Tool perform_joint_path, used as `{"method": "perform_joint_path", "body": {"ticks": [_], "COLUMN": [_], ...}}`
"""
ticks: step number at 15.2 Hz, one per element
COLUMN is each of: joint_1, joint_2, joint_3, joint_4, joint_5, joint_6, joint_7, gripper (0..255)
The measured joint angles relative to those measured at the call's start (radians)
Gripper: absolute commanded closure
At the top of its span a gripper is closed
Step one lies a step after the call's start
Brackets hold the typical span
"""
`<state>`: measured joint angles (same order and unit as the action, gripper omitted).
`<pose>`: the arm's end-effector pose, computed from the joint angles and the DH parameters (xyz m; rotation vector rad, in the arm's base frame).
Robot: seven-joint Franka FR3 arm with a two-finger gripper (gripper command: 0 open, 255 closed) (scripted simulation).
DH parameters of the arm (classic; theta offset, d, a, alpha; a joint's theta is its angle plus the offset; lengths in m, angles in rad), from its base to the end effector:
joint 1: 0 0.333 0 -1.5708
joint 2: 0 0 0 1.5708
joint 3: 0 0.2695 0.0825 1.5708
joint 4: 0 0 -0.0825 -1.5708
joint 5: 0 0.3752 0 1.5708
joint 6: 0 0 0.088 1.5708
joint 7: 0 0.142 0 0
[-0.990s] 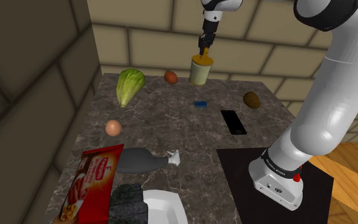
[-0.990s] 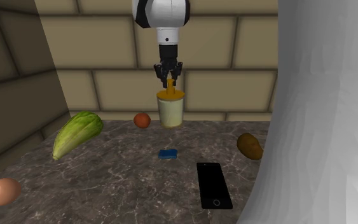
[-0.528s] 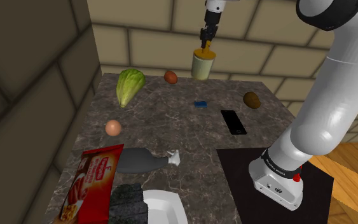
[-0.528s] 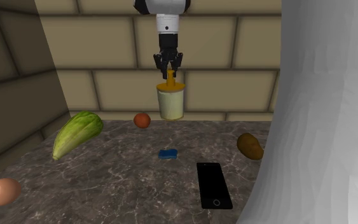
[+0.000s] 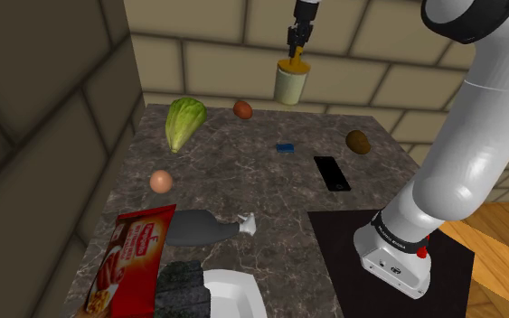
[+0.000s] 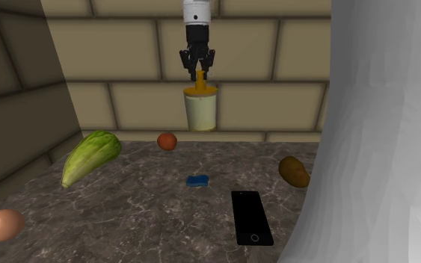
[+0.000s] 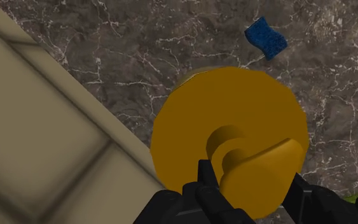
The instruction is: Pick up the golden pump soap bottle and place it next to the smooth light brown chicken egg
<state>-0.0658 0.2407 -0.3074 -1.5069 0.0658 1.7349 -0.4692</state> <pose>0.5789 -0.2029 0.4532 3.1321 0.1465 -0.0067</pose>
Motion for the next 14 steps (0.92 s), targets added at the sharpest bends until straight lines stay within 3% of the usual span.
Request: {"method": "perform_joint_path", "body": {"ticks": [14], "joint_1": [-0.016], "joint_2": [0.039], "joint_3": [-0.004], "joint_4": [0.246], "joint_5": [0.012], "joint_6": [-0.207], "joint_7": [-0.003], "gripper": [255]}}
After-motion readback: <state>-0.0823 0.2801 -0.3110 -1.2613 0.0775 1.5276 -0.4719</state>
